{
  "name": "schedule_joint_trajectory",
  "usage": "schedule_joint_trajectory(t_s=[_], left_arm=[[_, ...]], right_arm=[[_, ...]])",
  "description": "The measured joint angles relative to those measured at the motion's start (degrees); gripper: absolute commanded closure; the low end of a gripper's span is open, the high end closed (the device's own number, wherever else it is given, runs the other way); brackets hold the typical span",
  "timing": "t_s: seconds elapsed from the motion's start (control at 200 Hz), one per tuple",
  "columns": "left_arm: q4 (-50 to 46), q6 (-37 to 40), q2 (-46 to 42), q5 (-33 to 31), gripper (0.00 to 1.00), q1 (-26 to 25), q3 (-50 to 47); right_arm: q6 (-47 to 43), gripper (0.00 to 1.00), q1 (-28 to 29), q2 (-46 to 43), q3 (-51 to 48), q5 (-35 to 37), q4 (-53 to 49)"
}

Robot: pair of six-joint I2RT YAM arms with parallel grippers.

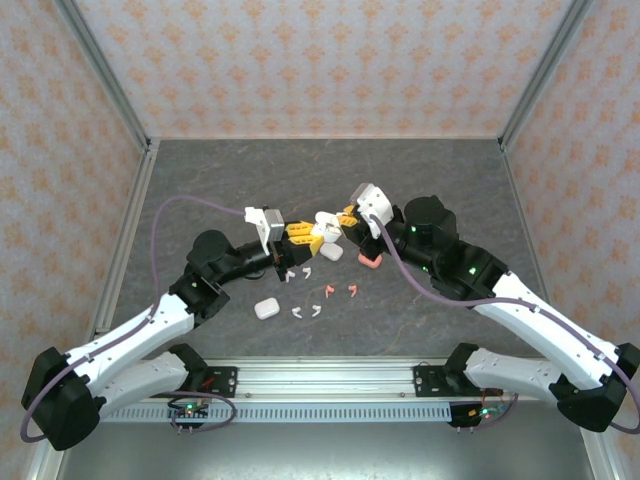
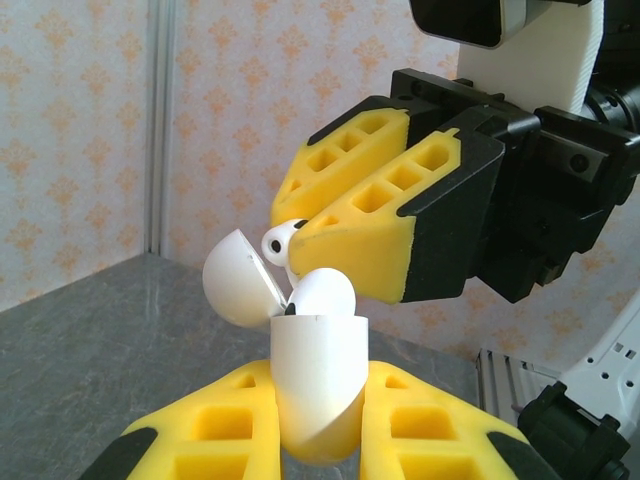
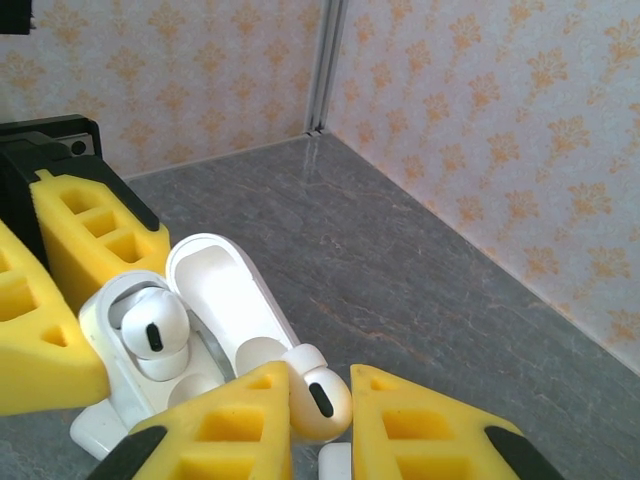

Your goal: Insert wireless bluetooth earbuds into charging case

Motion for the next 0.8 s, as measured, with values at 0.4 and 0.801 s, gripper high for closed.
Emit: schedule_joint_trajectory(t_s=[0.4, 0.801], left_arm=[[0.2, 0.0, 0.8, 0.0, 1.0, 0.0, 0.3], [0.2, 0.0, 1.0, 0.0, 1.0, -0.4, 0.5]], right_arm=[[0.9, 0.83, 0.0, -0.2, -1.3, -1.5, -0.1], [2.2, 0.83, 0.0, -2.1, -2.4, -2.1, -0.1]])
